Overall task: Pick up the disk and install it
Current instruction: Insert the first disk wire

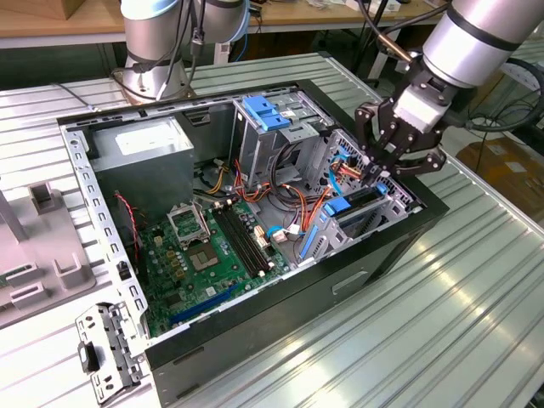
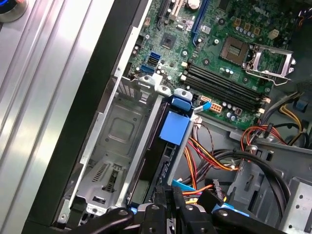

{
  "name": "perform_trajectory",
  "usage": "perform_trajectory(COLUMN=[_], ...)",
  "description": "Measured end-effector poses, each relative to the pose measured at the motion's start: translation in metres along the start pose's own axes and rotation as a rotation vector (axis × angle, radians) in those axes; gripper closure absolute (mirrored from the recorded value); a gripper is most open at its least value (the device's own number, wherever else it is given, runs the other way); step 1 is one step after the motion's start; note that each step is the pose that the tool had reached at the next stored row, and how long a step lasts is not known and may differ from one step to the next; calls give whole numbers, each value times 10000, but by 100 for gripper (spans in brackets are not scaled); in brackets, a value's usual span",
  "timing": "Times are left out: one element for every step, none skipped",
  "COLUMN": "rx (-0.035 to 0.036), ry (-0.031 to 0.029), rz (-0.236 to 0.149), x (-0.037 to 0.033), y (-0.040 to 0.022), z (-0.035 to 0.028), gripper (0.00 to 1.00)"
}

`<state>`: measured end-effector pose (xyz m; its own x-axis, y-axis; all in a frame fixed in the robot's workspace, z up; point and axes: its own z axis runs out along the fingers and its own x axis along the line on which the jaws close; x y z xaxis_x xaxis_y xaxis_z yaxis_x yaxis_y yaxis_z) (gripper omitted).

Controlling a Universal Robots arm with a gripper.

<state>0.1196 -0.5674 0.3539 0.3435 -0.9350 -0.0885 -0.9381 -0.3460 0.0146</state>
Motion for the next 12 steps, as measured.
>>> perform_trajectory(rx=[3, 9, 16, 31, 44, 70, 90, 104, 123, 143, 159, 171], ry=[0, 0, 0, -1, -5, -9, -14, -16, -18, -22, -25, -26], rz=[44, 111, 195, 366, 506, 801, 1025, 1185, 1391, 1620, 1802, 1932], x=[-1, -2, -2, -2, -2, -1, -1, 0, 0, 0, 1, 1], y=[4, 5, 4, 5, 5, 5, 5, 5, 5, 5, 5, 5], z=[2, 3, 5, 8, 11, 17, 21, 24, 28, 32, 35, 37], gripper=[83, 83, 83, 83, 83, 83, 83, 83, 83, 83, 83, 83])
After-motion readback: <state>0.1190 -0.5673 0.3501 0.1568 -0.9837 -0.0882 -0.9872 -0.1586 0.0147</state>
